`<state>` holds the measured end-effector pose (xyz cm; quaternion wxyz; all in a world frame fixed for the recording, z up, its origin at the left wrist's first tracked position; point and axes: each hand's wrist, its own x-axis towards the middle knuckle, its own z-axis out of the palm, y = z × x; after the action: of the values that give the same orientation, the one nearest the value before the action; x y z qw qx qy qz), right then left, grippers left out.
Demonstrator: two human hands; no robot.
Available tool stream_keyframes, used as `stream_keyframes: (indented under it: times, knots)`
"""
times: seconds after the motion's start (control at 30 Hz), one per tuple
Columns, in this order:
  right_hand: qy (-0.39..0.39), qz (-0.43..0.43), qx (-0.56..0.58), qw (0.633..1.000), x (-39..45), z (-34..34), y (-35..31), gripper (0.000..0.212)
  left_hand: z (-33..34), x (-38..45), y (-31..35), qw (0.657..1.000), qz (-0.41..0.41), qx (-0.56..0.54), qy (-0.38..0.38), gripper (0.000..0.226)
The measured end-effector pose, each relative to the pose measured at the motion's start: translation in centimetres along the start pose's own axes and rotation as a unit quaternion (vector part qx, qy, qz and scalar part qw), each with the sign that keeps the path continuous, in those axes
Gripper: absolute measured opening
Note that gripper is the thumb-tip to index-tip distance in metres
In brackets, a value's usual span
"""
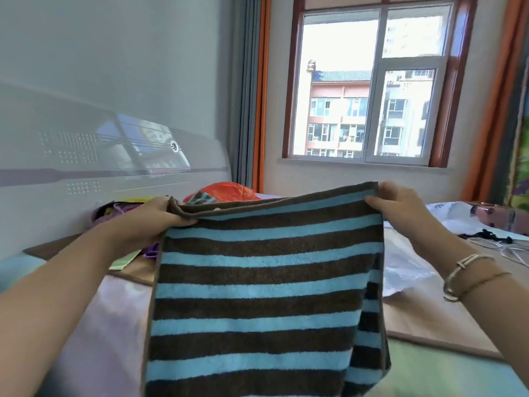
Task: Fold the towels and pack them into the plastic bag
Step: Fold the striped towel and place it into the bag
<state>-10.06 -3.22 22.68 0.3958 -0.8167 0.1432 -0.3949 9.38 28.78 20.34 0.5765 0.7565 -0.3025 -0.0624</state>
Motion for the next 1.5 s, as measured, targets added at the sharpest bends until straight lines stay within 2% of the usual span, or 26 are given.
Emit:
stream_keyframes:
  times: [0.13, 0.2, 0.3, 0.37, 0.43, 0.53, 0.57, 0.6, 0.67, 0.7, 0.77, 0.8, 0.87, 0.93, 0.97, 1.0, 1.07, 1.13, 1.2, 1.33, 1.4, 1.5]
  knots:
    - [-0.083, 0.027, -0.116, 0.989, 1.5, 4.4, 1.0, 0.005, -3.3, 2.6, -4.0, 0.981, -0.013, 0.159, 0.108, 0.02]
    - [-0.12, 0.074, -0.083, 0.987, 2.5, 7.1, 1.1, 0.003, -4.7, 4.0, -5.6, 0.96, -0.015, 0.23, 0.161, 0.023]
    - [-0.145, 0.155, -0.006, 0.977, 4.2, 11.3, 1.0, 0.016, -6.4, 6.2, -8.3, 0.933, -0.033, 0.316, 0.171, 0.008]
    - [-0.163, 0.186, 0.009, 0.969, 5.6, 14.1, 1.5, 0.019, -7.4, 7.7, -10.6, 0.924, -0.079, 0.334, 0.168, 0.001]
    - [-0.184, 0.201, 0.013, 0.962, 7.0, 16.7, 2.2, 0.02, -8.1, 8.9, -12.6, 0.934, -0.138, 0.283, 0.17, 0.006]
    - [-0.18, 0.188, 0.039, 0.965, 8.9, 20.5, 3.0, 0.011, -9.1, 11.2, -14.9, 0.951, -0.206, 0.078, 0.218, 0.008]
    - [-0.162, 0.161, 0.06, 0.972, 9.7, 21.9, 3.1, 0.004, -9.8, 12.4, -15.6, 0.946, -0.205, 0.003, 0.25, 0.011]
    - [-0.138, 0.124, 0.079, 0.979, 10.5, 23.1, 3.3, 0.005, -10.4, 13.5, -16.3, 0.939, -0.187, -0.047, 0.283, 0.014]
    - [-0.116, 0.055, 0.091, 0.988, 12.2, 25.7, 4.3, 0.007, -11.1, 15.9, -17.6, 0.937, -0.136, -0.048, 0.319, 0.017]
    - [-0.132, 0.035, 0.08, 0.987, 12.7, 27.0, 4.9, 0.016, -11.1, 16.9, -18.4, 0.94, -0.123, -0.032, 0.318, 0.03]
    - [-0.212, 0.027, 0.05, 0.976, 12.5, 29.0, 6.3, 0.058, -9.2, 17.3, -19.4, 0.948, -0.132, 0.017, 0.289, 0.078]
    - [-0.257, 0.033, 0.039, 0.965, 11.8, 29.7, 7.1, 0.072, -7.9, 17.1, -19.8, 0.951, -0.138, 0.072, 0.269, 0.096]
    - [-0.307, 0.034, 0.018, 0.951, 9.4, 30.6, 8.9, 0.074, -5.1, 16.2, -20.8, 0.948, -0.118, 0.202, 0.216, 0.107]
    - [-0.294, 0.036, -0.034, 0.954, 6.4, 30.1, 10.7, 0.051, -2.9, 15.1, -21.8, 0.944, -0.054, 0.282, 0.165, 0.097]
    - [-0.263, 0.037, -0.067, 0.962, 5.0, 29.5, 11.4, 0.036, -2.1, 14.6, -22.1, 0.945, -0.03, 0.296, 0.136, 0.085]
    - [-0.234, 0.042, -0.091, 0.967, 3.6, 28.8, 11.8, 0.024, -1.2, 14.2, -22.1, 0.946, -0.032, 0.306, 0.099, 0.067]
    - [-0.223, 0.066, -0.113, 0.966, 1.4, 27.6, 12.4, 0.018, 0.4, 13.6, -21.8, 0.934, -0.075, 0.35, 0.022, 0.042]
    - [-0.259, 0.074, -0.15, 0.951, 0.2, 27.2, 12.5, 0.018, 1.7, 13.3, -21.5, 0.909, -0.118, 0.397, -0.04, 0.046]
    - [-0.292, 0.045, -0.203, 0.933, -0.3, 27.3, 12.2, 0.019, 2.5, 12.8, -21.5, 0.885, -0.156, 0.429, -0.086, 0.056]
    - [-0.299, -0.003, -0.254, 0.92, -0.5, 28.6, 11.2, 0.028, 3.2, 11.9, -22.2, 0.853, -0.181, 0.474, -0.125, 0.069]
    - [-0.29, 0.0, -0.23, 0.929, -0.4, 28.9, 11.2, 0.027, 3.3, 11.9, -22.3, 0.848, -0.183, 0.482, -0.121, 0.072]
    - [-0.265, -0.009, -0.117, 0.957, -0.6, 27.6, 11.3, 0.023, 3.3, 11.9, -22.0, 0.847, -0.191, 0.48, -0.126, 0.073]
